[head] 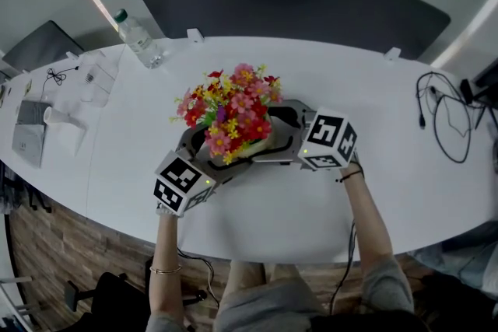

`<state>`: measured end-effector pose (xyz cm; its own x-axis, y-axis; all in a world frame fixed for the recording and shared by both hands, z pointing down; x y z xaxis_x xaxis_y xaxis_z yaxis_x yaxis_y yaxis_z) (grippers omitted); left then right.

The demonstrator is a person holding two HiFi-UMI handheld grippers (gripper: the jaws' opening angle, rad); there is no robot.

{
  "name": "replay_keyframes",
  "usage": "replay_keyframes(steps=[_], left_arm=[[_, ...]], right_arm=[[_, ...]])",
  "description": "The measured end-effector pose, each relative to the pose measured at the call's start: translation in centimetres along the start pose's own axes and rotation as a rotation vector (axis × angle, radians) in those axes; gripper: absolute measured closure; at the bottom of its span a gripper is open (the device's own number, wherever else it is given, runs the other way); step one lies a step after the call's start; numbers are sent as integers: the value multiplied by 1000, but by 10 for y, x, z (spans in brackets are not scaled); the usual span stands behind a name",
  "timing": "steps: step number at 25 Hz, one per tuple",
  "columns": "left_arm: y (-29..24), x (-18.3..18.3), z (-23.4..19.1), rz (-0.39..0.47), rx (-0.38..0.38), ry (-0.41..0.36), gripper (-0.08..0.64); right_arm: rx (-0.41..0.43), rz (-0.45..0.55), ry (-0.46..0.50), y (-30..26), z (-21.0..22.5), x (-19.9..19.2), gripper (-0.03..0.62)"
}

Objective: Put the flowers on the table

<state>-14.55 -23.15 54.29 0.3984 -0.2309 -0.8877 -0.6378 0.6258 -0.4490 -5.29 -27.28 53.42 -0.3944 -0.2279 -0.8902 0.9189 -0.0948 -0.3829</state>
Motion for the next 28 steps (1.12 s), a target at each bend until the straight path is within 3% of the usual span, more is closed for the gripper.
replay_keyframes(steps=[16,28], left_arm=[[-7,-6,1,-21,25,-27,97],[-4,-14,2,-89,44,-42,97]], right_arm=[[-35,-1,-1,-2,4,-11,146],[-91,-45,14,-7,0,-14,147]])
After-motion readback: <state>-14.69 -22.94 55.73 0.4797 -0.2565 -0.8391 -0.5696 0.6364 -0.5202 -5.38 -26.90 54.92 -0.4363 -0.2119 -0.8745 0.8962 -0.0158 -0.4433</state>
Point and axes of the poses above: the fingertips, and each gripper's own axes: y backward along the fingers, z to its right, x out of its top, the point moved 5 cm from there along y, backward along the fingers, and after that the axes turned 8 degrees about -y, right-handed, at the moved point
